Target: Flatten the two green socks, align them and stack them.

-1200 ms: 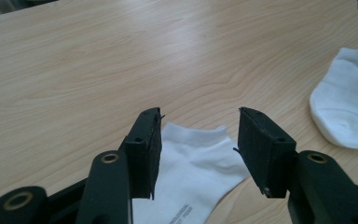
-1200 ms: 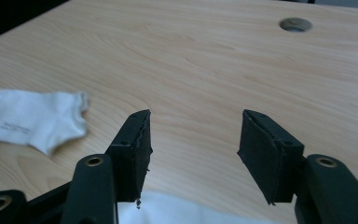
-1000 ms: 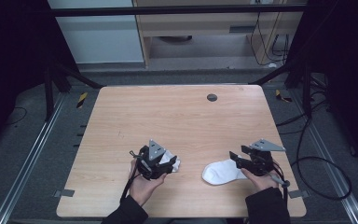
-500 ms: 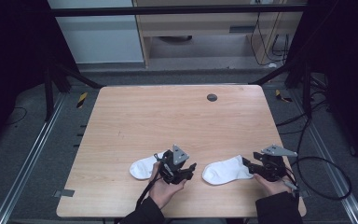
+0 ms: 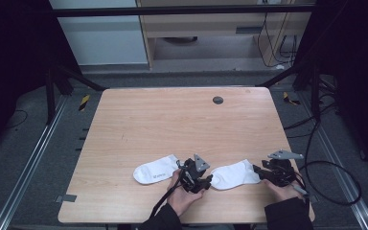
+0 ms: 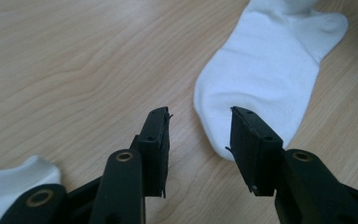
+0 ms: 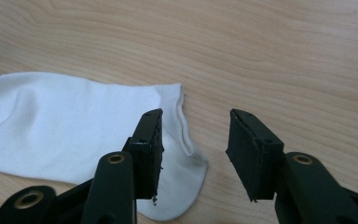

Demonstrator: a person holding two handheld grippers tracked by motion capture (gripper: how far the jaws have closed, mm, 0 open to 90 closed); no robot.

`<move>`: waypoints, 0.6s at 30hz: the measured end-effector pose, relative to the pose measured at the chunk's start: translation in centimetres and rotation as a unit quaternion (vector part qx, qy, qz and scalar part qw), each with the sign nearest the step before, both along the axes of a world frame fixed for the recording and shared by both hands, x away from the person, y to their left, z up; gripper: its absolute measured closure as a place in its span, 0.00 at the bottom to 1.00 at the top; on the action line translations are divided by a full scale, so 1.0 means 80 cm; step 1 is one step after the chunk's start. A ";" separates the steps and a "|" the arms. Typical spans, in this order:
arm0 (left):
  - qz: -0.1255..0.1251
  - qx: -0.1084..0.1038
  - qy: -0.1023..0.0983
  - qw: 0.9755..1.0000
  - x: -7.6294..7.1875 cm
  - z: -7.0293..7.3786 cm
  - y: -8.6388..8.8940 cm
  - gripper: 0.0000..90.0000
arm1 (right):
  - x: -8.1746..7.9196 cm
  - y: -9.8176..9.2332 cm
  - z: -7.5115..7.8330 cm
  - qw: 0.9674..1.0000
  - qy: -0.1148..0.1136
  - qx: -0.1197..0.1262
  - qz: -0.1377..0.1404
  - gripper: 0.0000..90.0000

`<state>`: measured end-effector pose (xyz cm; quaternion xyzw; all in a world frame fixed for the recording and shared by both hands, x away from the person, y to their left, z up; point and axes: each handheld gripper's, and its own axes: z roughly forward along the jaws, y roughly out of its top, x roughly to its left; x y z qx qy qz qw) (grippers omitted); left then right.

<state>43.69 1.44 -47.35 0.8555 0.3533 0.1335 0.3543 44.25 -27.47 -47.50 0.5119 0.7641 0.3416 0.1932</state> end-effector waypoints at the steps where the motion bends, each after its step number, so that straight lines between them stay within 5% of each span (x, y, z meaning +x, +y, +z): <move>1: 0.001 0.007 0.004 1.000 0.000 -0.004 -0.005 0.66 | 0.001 0.001 -0.003 1.000 0.008 -0.005 0.004 0.63; 12: 0.011 0.028 0.035 0.999 0.001 -0.016 -0.016 0.81 | 0.009 0.008 -0.014 0.999 0.039 -0.026 0.020 0.72; 18: 0.021 0.027 0.043 0.998 0.002 -0.018 -0.015 0.96 | 0.010 0.012 -0.016 0.998 0.049 -0.040 0.025 0.88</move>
